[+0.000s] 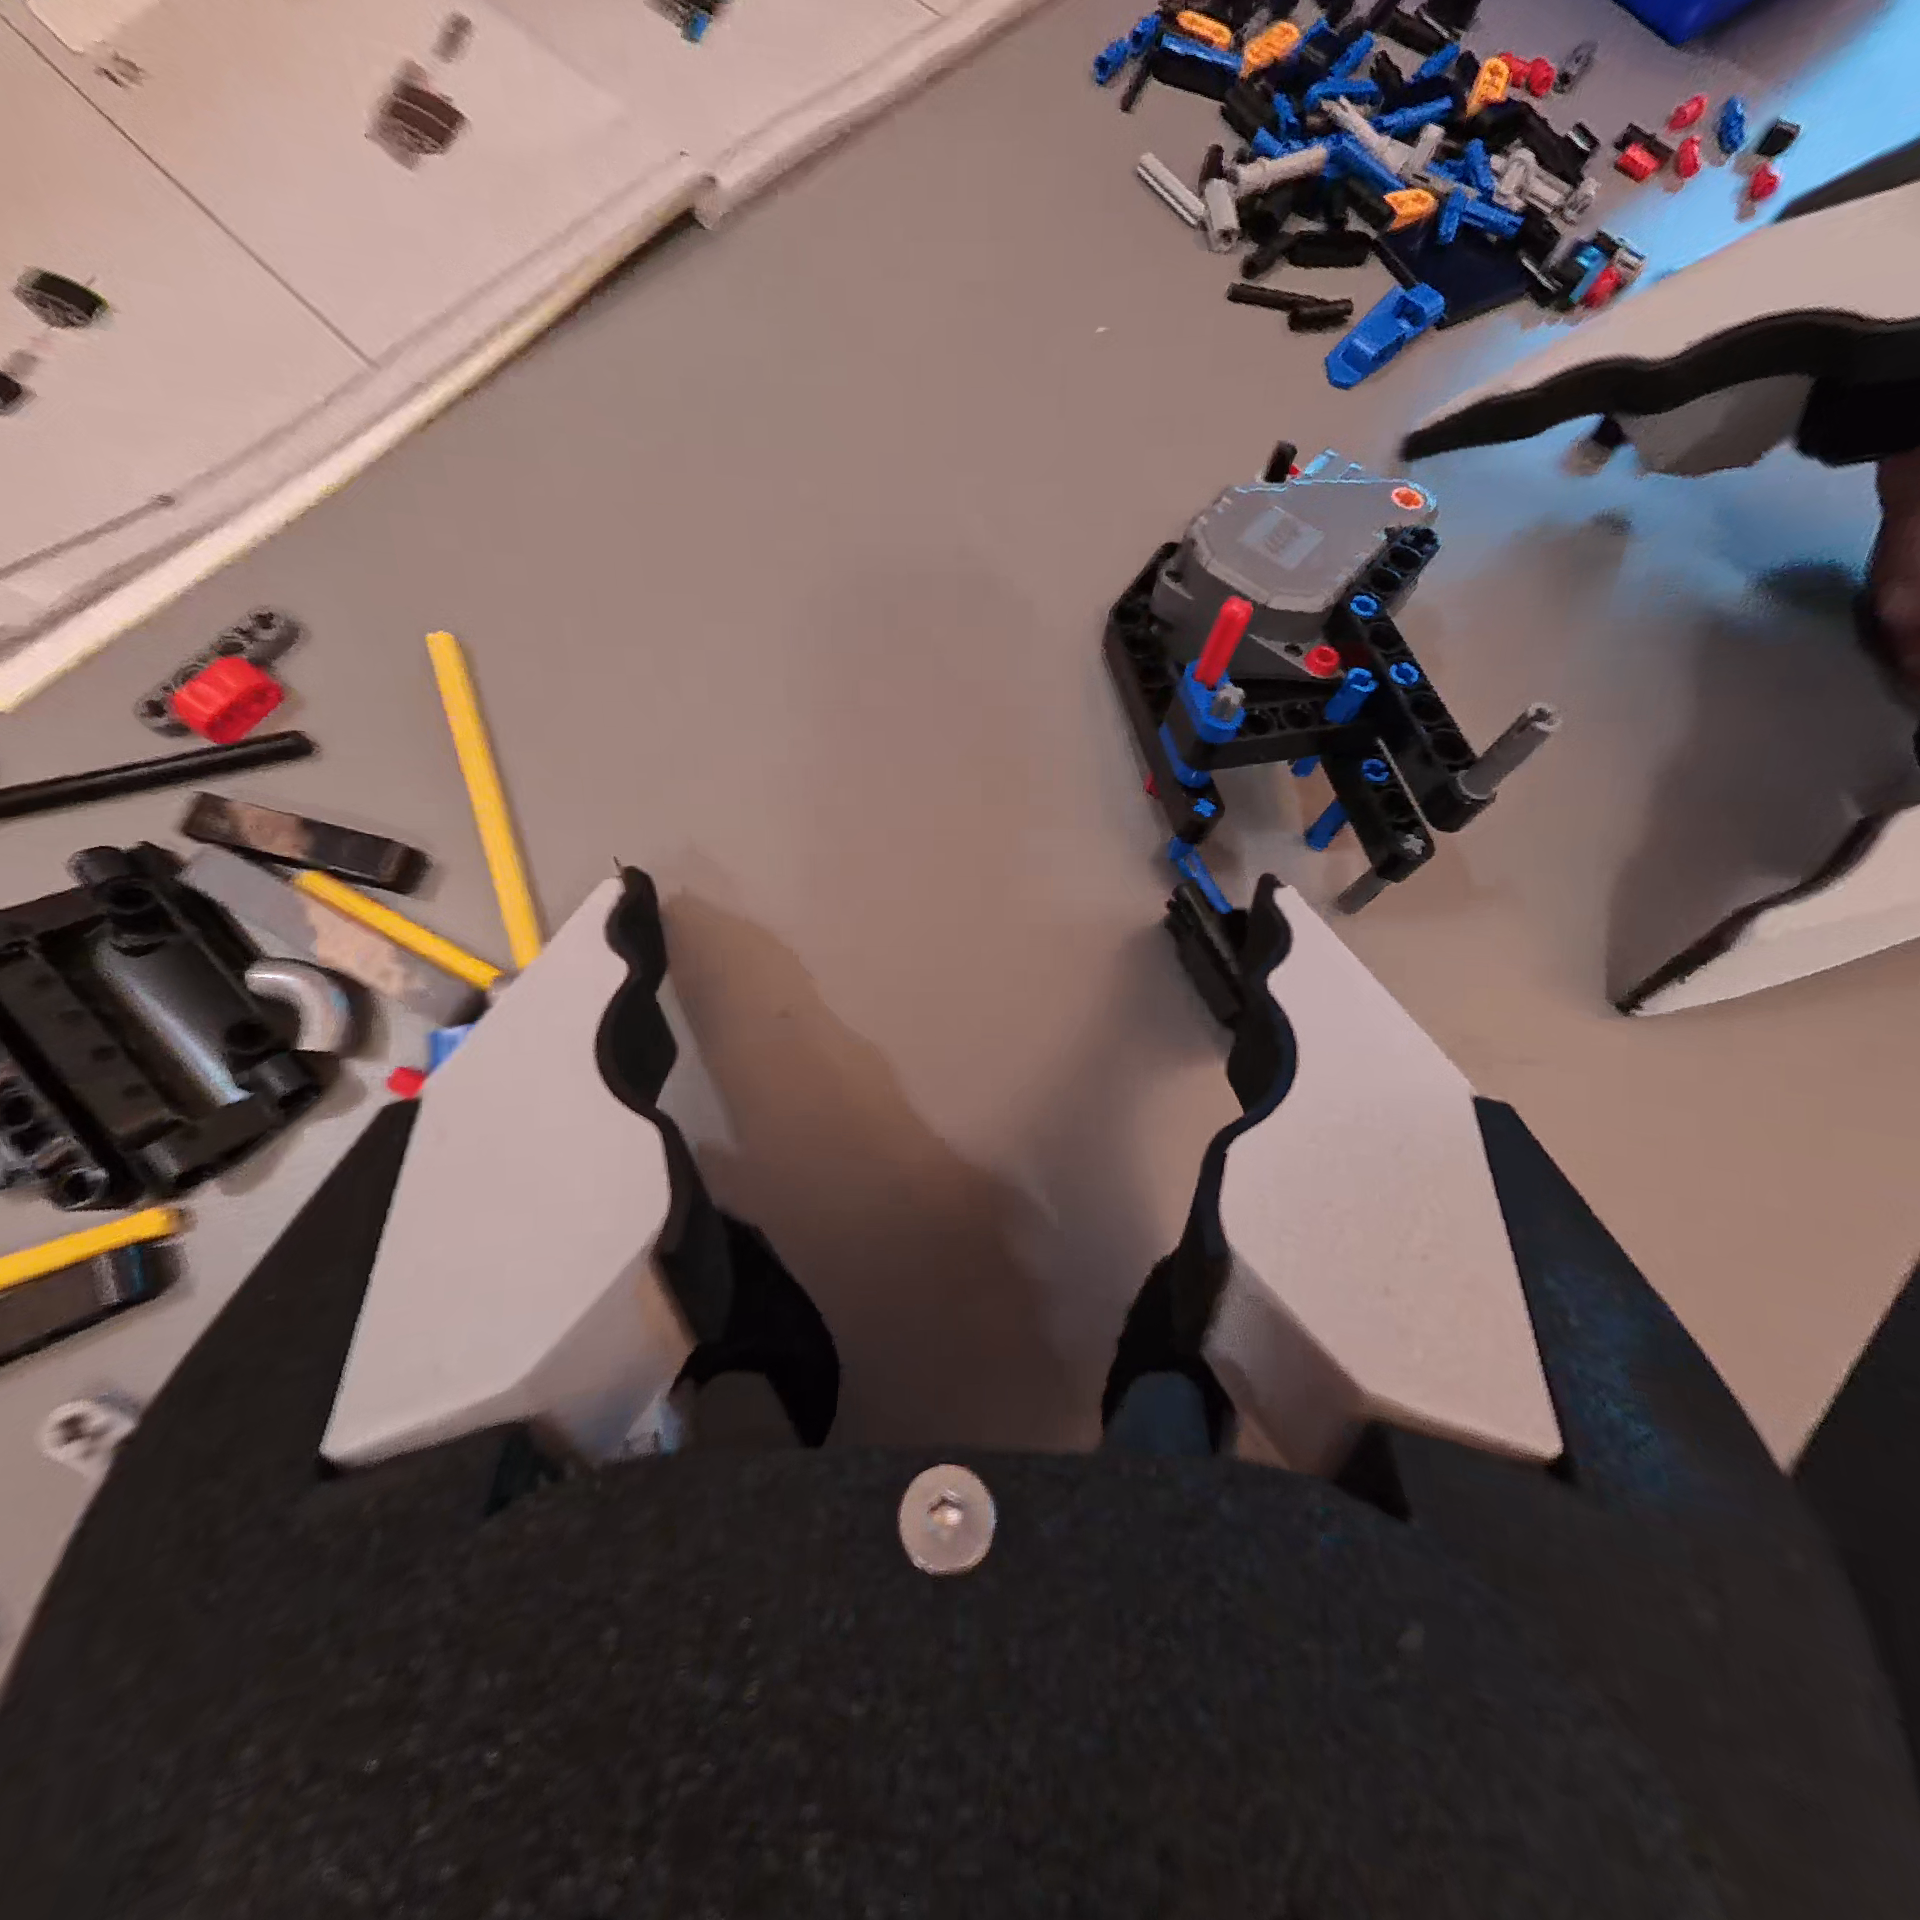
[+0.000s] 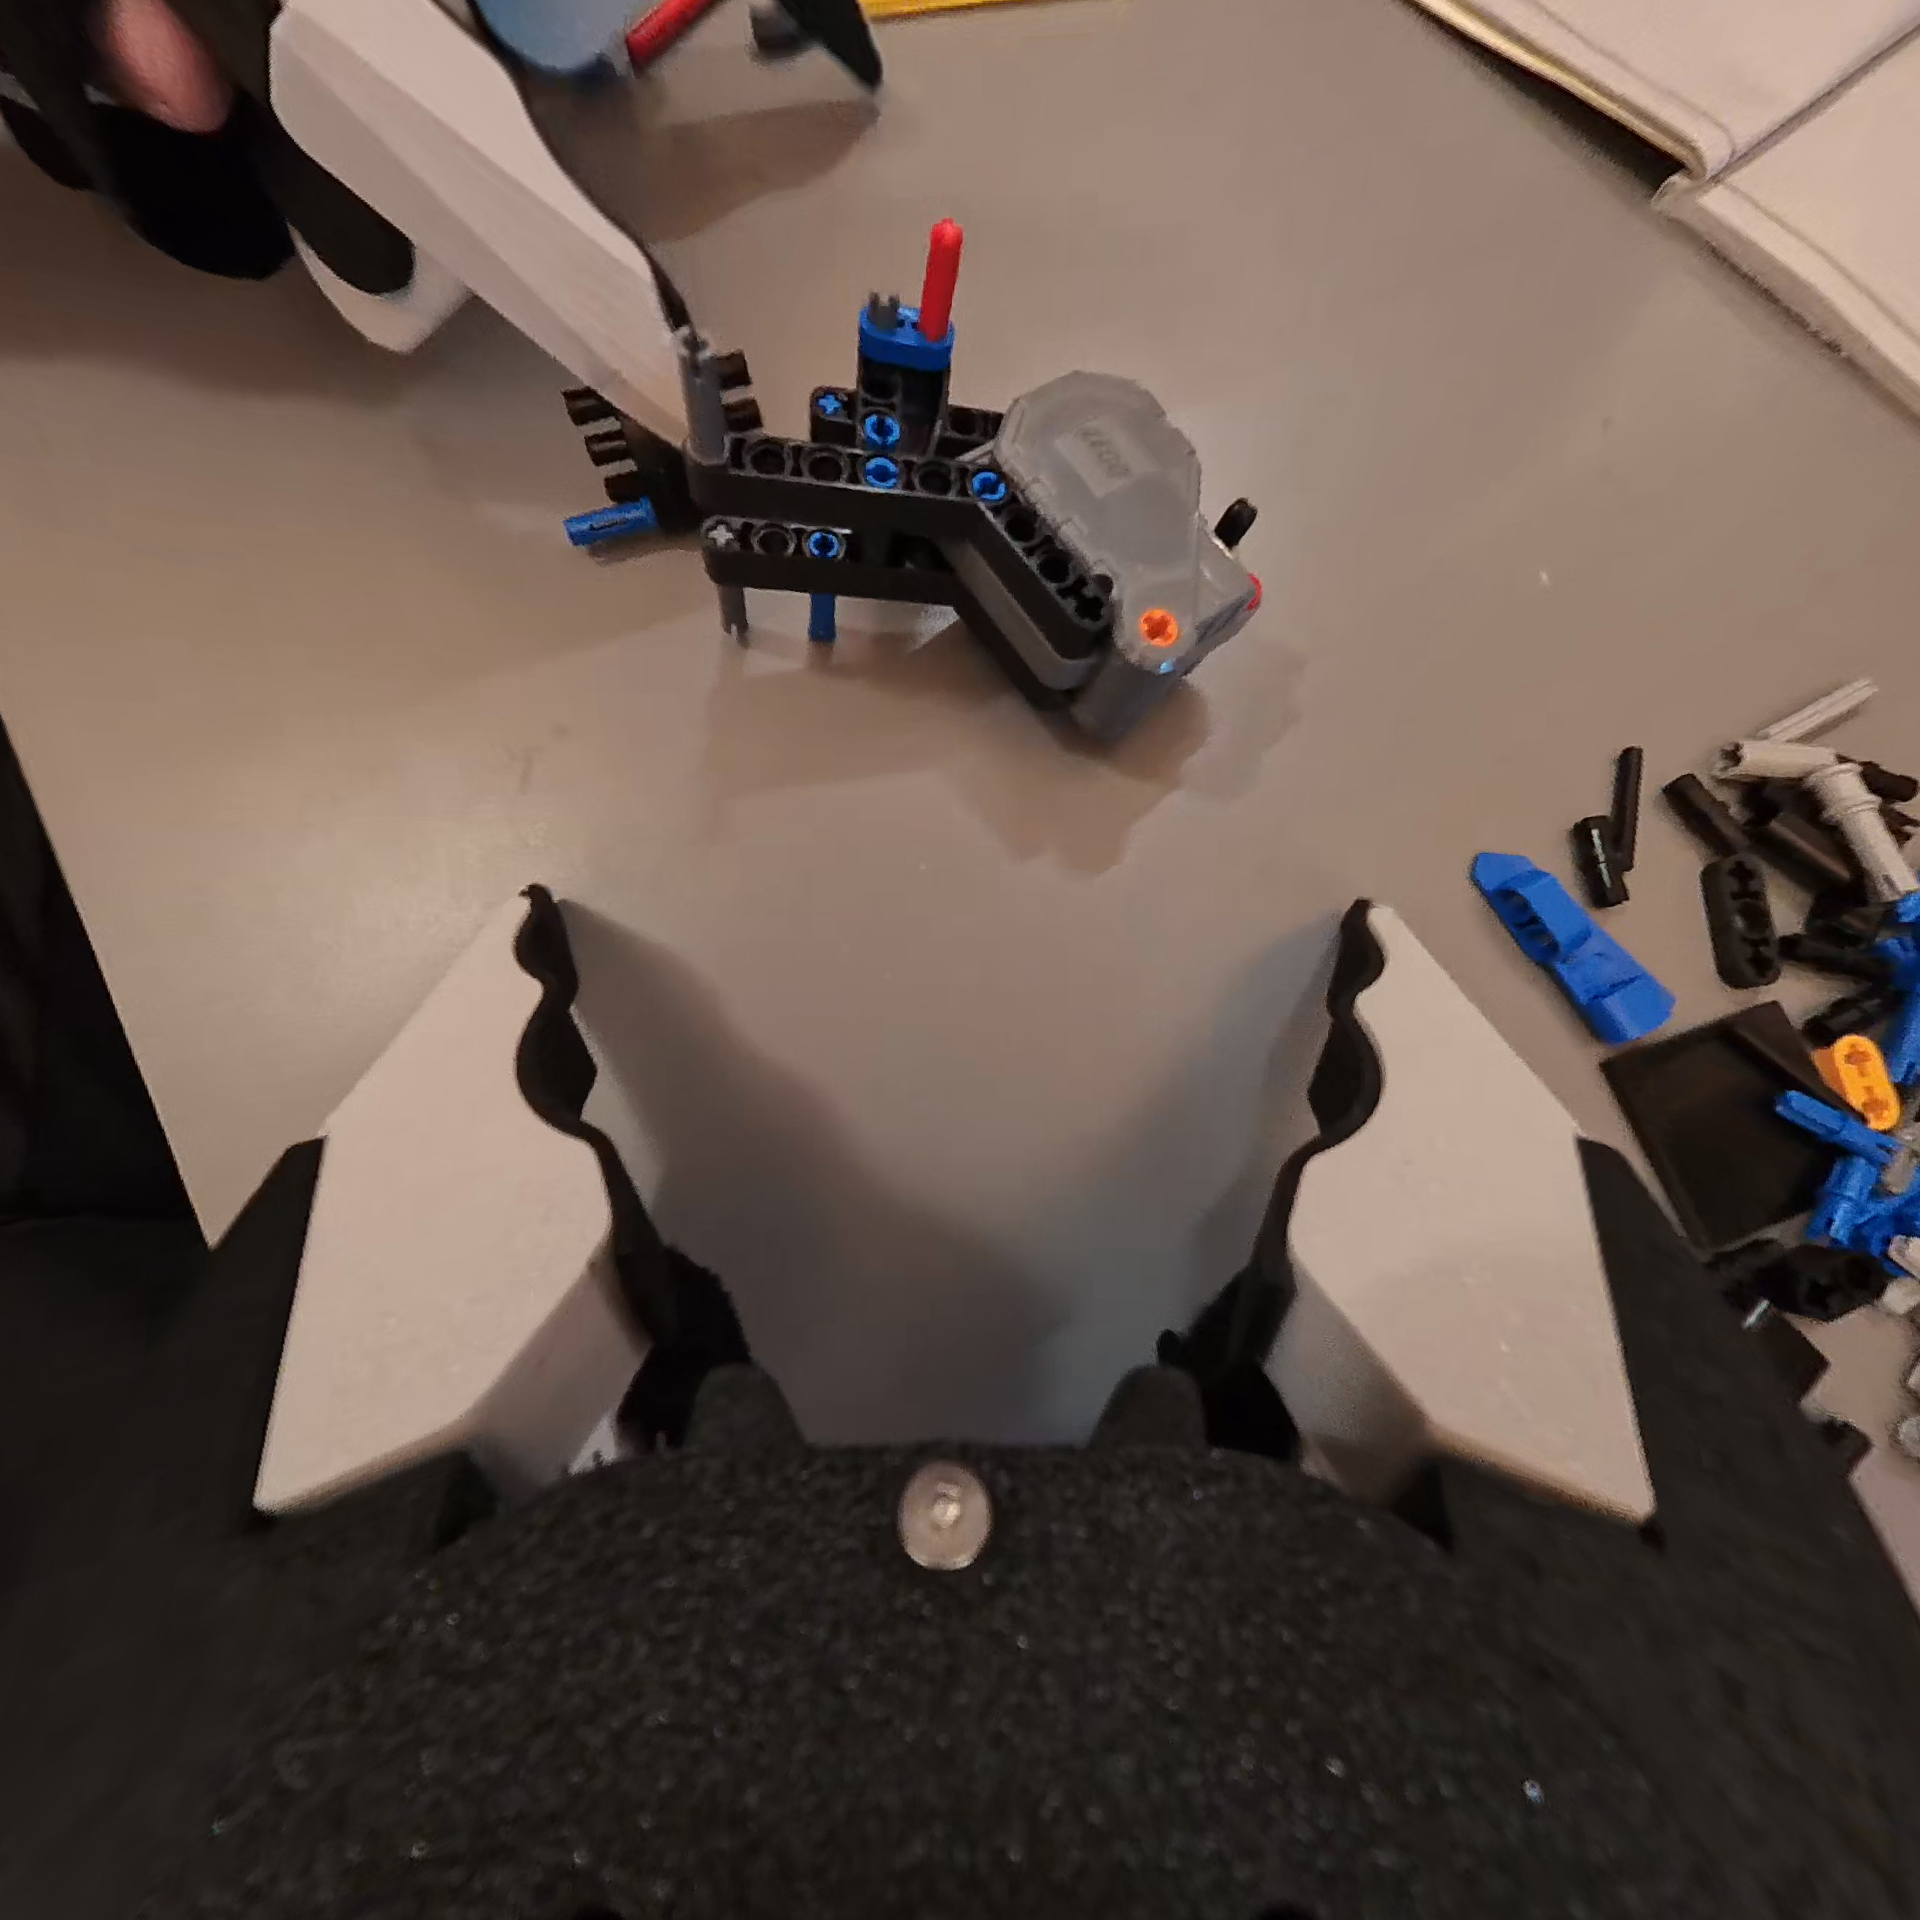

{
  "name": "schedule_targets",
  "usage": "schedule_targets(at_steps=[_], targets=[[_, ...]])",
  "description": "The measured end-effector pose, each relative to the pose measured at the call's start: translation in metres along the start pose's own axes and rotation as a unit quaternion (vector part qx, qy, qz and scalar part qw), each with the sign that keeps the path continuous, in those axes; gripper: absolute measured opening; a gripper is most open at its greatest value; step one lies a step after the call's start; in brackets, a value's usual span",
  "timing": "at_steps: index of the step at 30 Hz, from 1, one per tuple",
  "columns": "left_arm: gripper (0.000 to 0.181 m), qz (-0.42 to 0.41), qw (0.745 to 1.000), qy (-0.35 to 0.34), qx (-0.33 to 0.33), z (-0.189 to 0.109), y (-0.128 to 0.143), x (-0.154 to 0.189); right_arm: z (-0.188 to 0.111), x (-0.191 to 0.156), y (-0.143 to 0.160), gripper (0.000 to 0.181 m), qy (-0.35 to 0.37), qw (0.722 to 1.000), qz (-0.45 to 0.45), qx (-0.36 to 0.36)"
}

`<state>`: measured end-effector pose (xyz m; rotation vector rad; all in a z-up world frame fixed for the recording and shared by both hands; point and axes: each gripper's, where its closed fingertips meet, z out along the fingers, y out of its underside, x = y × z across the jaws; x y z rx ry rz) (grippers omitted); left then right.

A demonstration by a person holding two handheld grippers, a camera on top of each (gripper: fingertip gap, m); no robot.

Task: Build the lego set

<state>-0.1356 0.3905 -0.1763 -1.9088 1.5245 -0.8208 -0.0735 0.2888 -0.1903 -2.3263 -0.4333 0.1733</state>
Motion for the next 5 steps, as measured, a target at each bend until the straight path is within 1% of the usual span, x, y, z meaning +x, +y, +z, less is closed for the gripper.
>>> schedule_targets(at_steps=[1, 3, 5], targets=[[0.107, 0.001, 1.000, -0.010, 0.009, -0.001, -0.003, -0.004, 0.001, 0.002, 0.000, 0.144, 0.003, 1.000, 0.002, -0.002], [0.108, 0.001, 1.000, 0.010, 0.022, -0.005, -0.008, 0.001, 0.001, 0.002, 0.000, 0.145, 0.003, 1.000, 0.002, -0.002], [0.109, 0.008, 1.000, 0.015, 0.021, -0.012, -0.008, 0.003, 0.001, 0.001, 0.001, 0.146, 0.003, 1.000, 0.001, -0.003]])
